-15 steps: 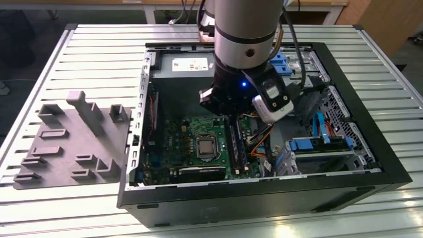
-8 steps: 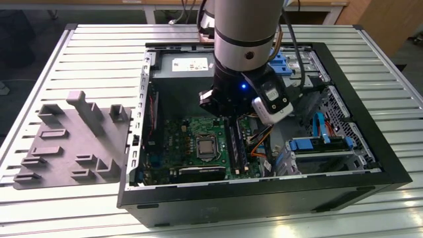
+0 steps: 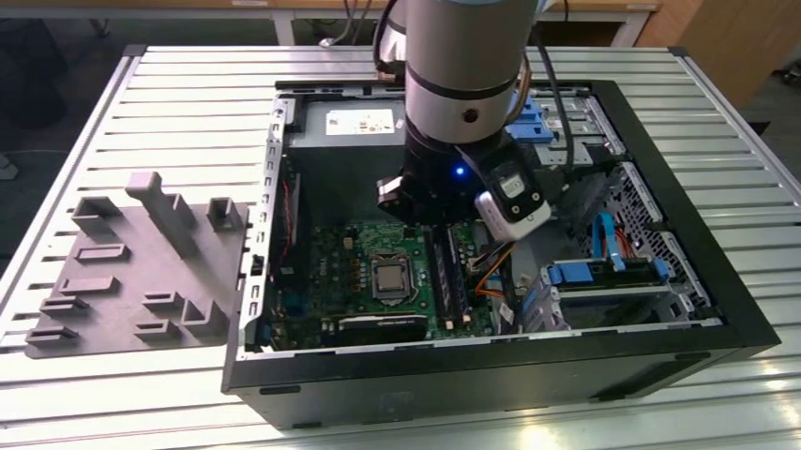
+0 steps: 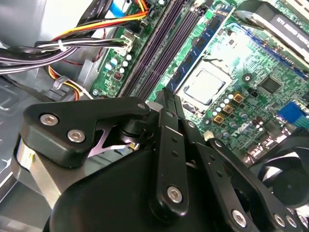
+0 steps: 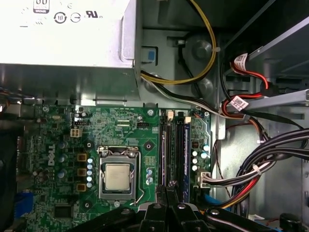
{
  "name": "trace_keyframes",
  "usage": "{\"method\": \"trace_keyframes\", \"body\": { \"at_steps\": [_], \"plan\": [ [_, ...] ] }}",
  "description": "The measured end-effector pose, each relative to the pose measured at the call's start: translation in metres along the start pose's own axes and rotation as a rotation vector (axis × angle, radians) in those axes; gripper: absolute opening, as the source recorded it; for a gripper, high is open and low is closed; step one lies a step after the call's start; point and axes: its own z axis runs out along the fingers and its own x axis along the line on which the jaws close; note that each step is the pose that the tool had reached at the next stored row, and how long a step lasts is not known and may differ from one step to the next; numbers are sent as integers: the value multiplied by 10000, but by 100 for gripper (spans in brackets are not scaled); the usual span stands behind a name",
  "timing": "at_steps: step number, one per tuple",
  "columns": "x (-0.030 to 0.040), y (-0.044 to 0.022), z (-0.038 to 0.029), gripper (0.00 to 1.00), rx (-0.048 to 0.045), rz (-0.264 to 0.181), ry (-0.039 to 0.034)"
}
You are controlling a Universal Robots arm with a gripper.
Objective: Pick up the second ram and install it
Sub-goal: 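Insert the second ram into the second slot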
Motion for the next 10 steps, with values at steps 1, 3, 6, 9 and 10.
{"method": "trace_keyframes", "body": {
  "at_steps": [1, 3, 6, 9, 10],
  "plan": [
    [1, -1, 12, 11, 0, 0, 0],
    [2, -2, 39, 11, 1, 0, 0],
    [3, -3, 69, 11, 6, 0, 0],
    [5, -5, 102, 11, 8, 0, 0],
    [6, -5, 113, 11, 8, 0, 0]
  ]
}}
